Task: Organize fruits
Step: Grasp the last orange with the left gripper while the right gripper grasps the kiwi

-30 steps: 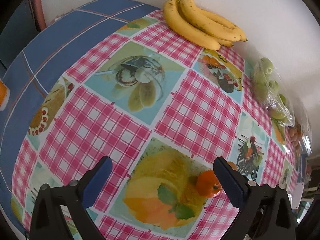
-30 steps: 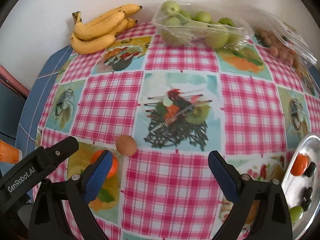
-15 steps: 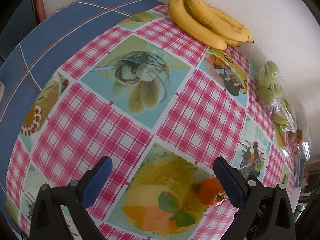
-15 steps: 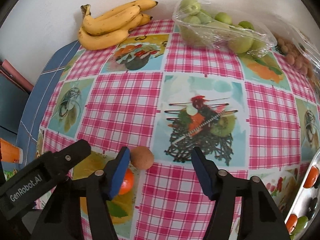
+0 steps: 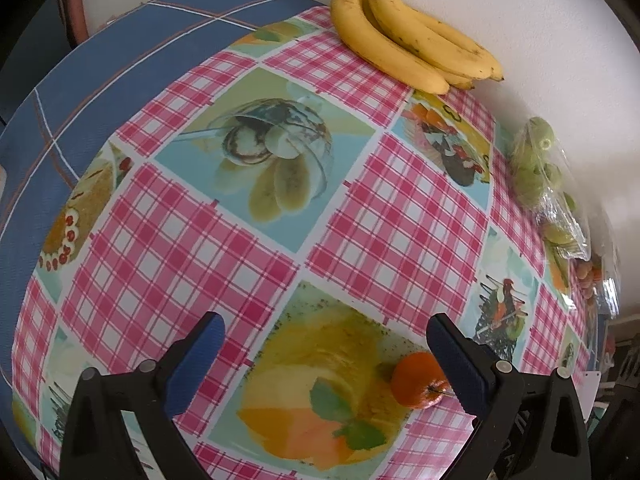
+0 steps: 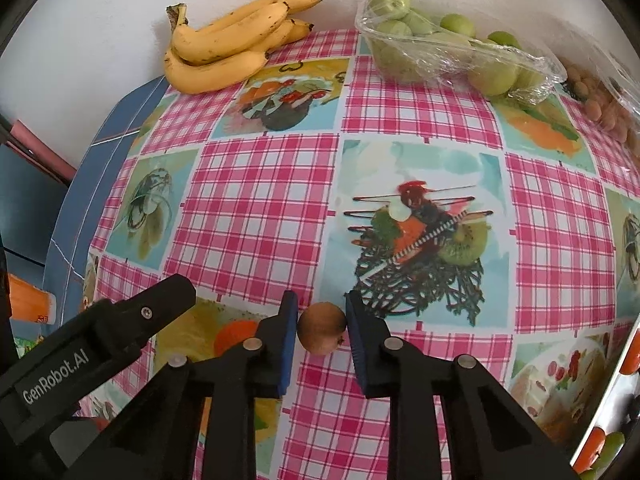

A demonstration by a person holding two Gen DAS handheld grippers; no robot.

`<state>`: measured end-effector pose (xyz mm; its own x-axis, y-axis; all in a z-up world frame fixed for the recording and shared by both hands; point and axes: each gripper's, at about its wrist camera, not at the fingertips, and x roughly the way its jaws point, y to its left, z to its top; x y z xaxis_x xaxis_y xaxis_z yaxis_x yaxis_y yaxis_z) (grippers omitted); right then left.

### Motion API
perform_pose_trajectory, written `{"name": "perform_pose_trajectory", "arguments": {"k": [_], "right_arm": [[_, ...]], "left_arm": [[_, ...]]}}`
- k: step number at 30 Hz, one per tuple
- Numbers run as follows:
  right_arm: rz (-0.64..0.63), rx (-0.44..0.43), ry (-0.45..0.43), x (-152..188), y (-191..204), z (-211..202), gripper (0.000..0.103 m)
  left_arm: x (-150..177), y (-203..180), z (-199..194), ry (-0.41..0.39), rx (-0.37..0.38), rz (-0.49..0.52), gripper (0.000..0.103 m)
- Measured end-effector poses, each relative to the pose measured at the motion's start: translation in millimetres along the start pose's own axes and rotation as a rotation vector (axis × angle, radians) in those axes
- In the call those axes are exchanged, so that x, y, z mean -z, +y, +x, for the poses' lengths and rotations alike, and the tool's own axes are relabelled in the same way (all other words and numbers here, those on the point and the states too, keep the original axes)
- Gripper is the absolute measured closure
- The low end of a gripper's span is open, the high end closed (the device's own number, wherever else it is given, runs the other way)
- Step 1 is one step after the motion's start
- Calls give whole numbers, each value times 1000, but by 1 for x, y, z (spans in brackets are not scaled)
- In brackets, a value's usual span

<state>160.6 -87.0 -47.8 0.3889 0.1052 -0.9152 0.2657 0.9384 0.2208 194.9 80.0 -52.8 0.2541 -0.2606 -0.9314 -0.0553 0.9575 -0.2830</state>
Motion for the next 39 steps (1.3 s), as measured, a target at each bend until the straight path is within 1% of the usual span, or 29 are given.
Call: {"name": "perform_pose_trajectory", "arguments": {"k": [7, 11, 14, 18, 20, 21, 22, 23, 26, 27, 28, 29, 30, 35, 39], "right_arm": [[22, 30, 24, 5, -13, -6, 77], [31, 47, 44, 10, -21, -9, 77], [35, 57, 55, 14, -25, -11, 77], [30, 72, 70, 20, -28, -15, 77], [28, 78, 76, 23, -29, -16, 77], [29, 81, 79, 24, -31, -17, 77], [30, 83, 80, 25, -32, -18, 77], [31, 84, 82, 25, -32, -18, 77], [32, 89, 86, 28, -33, -19, 77], [34, 89, 88, 29, -34, -20, 77], [36, 87, 90, 30, -35, -20, 77], [38, 86, 90, 31, -36, -21, 77], [41, 85, 91, 32, -36, -22, 78], [50, 77, 83, 36, -40, -29, 78], [56, 67, 64, 37, -42, -41, 78]], "left_arm": [[9, -21, -1, 15, 28, 45, 3], [14, -30, 0, 41, 60, 66, 9], [18, -37, 2, 59, 69, 90, 13], [24, -43, 6, 87, 101, 96, 22], [25, -43, 6, 97, 114, 92, 22], [26, -42, 7, 100, 119, 90, 24], [26, -43, 8, 102, 126, 87, 27], [26, -44, 8, 103, 129, 87, 34], [25, -45, 8, 103, 128, 89, 41], [25, -45, 8, 104, 132, 88, 48], [25, -45, 7, 105, 134, 90, 52], [25, -46, 7, 106, 137, 94, 59], [25, -46, 7, 105, 148, 96, 63], [28, -48, 5, 100, 151, 107, 64], [29, -48, -3, 93, 174, 105, 64]]}}
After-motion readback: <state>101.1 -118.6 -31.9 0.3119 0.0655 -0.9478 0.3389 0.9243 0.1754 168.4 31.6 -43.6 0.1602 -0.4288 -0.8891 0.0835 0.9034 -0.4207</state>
